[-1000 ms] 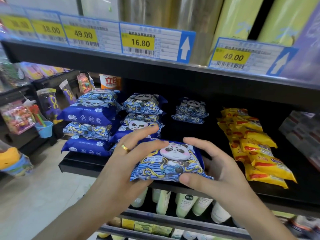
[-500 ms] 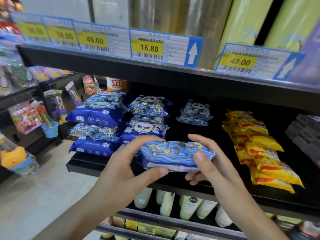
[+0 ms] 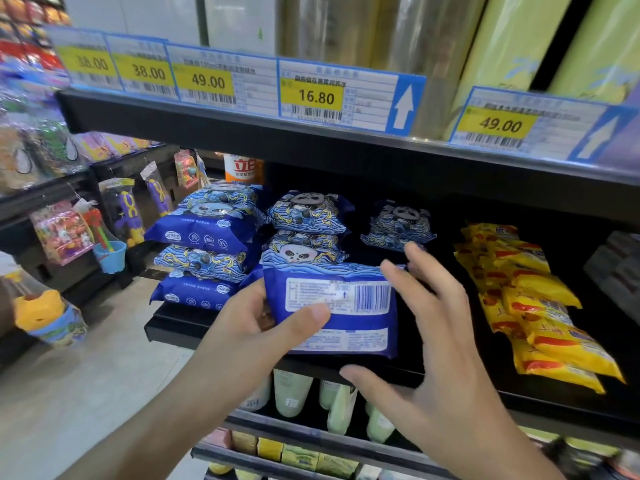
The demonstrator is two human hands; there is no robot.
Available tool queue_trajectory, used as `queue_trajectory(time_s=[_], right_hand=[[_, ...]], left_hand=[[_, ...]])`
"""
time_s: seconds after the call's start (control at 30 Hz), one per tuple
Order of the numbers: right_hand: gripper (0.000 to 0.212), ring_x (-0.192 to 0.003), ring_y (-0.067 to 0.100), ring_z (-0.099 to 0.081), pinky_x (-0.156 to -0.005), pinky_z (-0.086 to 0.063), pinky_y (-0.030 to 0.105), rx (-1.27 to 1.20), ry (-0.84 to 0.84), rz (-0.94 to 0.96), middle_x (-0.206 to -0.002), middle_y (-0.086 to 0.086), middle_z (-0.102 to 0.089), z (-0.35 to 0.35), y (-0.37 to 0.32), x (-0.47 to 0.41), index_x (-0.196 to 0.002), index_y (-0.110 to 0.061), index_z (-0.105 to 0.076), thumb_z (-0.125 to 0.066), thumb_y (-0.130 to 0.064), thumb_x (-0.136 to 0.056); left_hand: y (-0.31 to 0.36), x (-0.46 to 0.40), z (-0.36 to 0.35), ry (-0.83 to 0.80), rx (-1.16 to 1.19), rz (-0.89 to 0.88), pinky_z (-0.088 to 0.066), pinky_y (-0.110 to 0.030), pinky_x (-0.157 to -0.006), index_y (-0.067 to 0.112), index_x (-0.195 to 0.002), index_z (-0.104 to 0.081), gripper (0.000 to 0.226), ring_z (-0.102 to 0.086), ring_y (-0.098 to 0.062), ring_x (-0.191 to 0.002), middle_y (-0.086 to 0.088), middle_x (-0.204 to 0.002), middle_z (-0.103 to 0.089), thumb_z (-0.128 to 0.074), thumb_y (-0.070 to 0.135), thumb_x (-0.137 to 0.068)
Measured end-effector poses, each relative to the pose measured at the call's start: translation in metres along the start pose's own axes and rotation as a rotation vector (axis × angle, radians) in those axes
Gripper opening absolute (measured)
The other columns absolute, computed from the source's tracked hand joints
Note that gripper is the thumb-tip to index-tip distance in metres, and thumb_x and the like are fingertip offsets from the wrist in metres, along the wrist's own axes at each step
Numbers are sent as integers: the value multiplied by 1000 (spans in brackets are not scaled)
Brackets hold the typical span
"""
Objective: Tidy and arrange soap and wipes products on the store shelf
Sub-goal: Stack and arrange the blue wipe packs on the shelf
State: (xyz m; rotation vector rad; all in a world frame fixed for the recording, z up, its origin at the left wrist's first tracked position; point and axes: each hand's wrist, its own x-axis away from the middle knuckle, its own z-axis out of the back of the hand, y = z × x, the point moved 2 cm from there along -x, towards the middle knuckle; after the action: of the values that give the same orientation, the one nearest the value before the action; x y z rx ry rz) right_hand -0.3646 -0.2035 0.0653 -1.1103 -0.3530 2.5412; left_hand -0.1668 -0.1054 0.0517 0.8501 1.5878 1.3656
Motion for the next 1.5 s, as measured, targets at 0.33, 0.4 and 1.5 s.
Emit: queue_trajectory(time_s=[0.33,0.4,1.5], right_hand=[[75,-157,28,-19,-120,-25,33,118,-81,123,-160,-9,-32,-8,3,-6,-147,-35,-45,-83,-35,-82],[73,-155,26,-24,-117,-33,38,64,-86,116,-156,-10,-35,-8,3,-7,-146,-35,-47,-84,-29,-83],[40,-97,41,-61,-77,-57,38,-877,-199,-531,-117,4,-74,-13,10,-11,-117,-36,-71,-68,-57,-83]], left_hand=[[3,0,4,-52,51,97,-57,-15,-81,37,-109,-78,35,-78,-15,-102,3,-111,-81,-82,50,-76],[2,-1,6,-56,57,121,-57,-14,-79,36,-108,-78,32,-78,-15,-101,2,-109,-81,-80,47,-78],[1,8,12,-64,-356,-294,-49,-28,-106,40,-135,-59,54,-58,-10,-132,14,-139,-65,-78,39,-85]])
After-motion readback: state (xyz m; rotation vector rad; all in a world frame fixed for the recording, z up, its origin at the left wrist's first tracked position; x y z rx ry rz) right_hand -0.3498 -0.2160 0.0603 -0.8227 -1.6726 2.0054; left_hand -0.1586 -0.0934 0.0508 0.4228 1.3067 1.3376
